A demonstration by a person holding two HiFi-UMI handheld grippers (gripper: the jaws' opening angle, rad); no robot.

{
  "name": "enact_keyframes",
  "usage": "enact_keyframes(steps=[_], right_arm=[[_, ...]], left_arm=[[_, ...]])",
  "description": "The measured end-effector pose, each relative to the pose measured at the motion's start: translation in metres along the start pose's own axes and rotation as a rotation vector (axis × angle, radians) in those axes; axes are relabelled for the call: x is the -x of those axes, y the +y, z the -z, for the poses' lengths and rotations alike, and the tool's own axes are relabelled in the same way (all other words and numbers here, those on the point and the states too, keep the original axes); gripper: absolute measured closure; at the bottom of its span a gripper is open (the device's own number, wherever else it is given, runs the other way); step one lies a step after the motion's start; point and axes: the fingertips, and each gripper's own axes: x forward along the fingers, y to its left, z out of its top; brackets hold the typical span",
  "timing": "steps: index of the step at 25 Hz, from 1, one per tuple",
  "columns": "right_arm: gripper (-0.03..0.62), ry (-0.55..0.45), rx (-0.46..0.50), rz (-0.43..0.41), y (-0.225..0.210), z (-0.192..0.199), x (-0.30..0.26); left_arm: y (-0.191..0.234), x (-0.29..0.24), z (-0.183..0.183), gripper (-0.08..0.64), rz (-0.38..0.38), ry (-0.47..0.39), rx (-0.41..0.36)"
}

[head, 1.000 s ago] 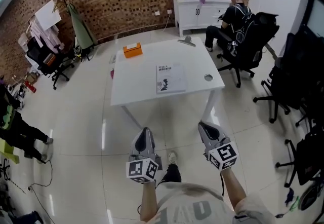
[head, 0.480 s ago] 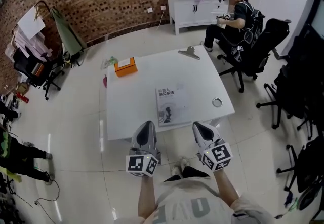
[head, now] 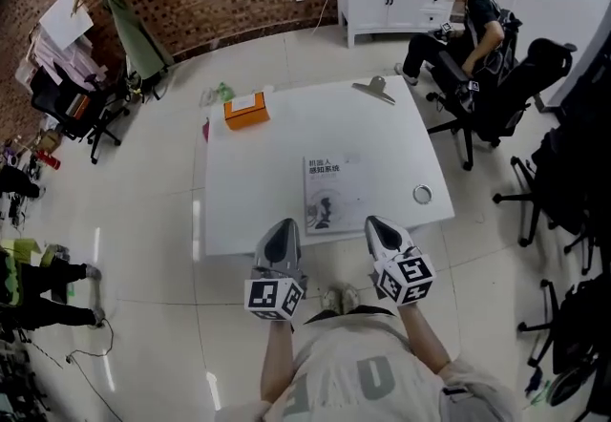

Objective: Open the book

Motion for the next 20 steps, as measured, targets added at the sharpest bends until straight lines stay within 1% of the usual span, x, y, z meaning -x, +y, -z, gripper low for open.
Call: enact_keyframes(steps=[2, 3, 4, 5, 7, 9, 13, 15, 18, 20], right_arm=[[0.594, 0.061, -0.035, 0.034, -0.018, 0.024, -0.013], [0.552, 0.096, -0.055, 0.053, -0.029, 0.038, -0.022], [0.385, 0.133, -0.075, 0.071, -0.039, 0.052, -0.032], [0.301, 0.171, -0.091, 0.092, -0.048, 0.067, -0.04], [0.304, 0.238, -0.105, 0.141, -0.067, 0.093, -0.05], [0.307, 0.295, -0.115, 0.177, -0.082, 0.113, -0.056], [0.313, 0.388, -0.17, 0.194, -0.09, 0.142, -0.063], [0.33, 0.416, -0.183, 0.194, -0.09, 0.15, -0.063], [0.337, 0.445, -0.185, 0.202, -0.089, 0.157, -0.065], [0.367, 0.46, -0.187, 0.218, -0.091, 0.163, -0.067]], left_arm=[[0.004, -0.004, 0.022, 0.542, -0.01, 0.032, 0.005], [0.007, -0.006, 0.032, 0.543, -0.016, 0.046, 0.012], [0.009, -0.008, 0.041, 0.543, -0.021, 0.06, 0.02], [0.011, -0.009, 0.05, 0.543, -0.024, 0.077, 0.029], [0.011, -0.011, 0.063, 0.543, -0.022, 0.107, 0.033], [0.009, -0.015, 0.067, 0.543, -0.012, 0.123, 0.025], [0.012, -0.02, 0.064, 0.543, -0.004, 0.118, 0.019], [0.012, -0.022, 0.063, 0.543, -0.002, 0.118, 0.022], [0.014, -0.022, 0.064, 0.543, -0.005, 0.123, 0.03], [0.017, -0.021, 0.068, 0.543, -0.01, 0.13, 0.037]])
